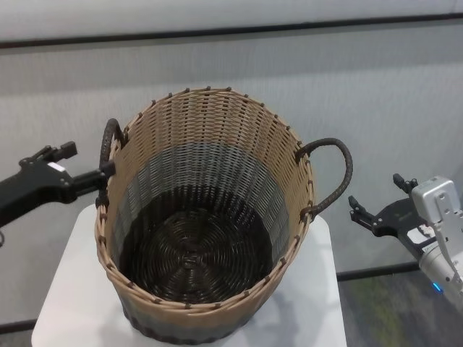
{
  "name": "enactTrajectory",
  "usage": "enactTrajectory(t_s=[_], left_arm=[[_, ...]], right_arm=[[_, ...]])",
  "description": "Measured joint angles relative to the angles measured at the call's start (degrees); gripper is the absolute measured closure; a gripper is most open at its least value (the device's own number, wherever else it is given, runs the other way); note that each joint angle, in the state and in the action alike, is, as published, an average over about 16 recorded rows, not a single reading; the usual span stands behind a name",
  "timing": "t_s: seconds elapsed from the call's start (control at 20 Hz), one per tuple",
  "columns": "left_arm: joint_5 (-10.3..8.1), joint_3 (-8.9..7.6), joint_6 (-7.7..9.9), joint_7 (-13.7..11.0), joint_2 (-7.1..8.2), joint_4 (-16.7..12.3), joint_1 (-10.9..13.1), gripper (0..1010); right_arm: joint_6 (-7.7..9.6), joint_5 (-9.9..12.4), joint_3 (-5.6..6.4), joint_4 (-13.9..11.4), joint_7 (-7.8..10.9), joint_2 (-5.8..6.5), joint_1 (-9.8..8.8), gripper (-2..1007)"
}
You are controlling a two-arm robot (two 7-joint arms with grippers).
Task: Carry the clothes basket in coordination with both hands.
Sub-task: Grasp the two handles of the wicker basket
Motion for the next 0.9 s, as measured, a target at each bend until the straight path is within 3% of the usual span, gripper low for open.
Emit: enactTrajectory(t_s=[0.45, 0.9], left_arm=[[5.58, 4.16, -1.11, -0.2, -0.35, 1.5, -2.5, 11], [10.62, 6.09, -0.77, 2.0, -2.6, 3.9, -5.1, 11]], right_arm=[[0.0, 0.0, 0.0, 0.0, 0.0, 0.0, 0.0, 5], [0.0, 0.0, 0.0, 0.0, 0.0, 0.0, 0.0, 5]])
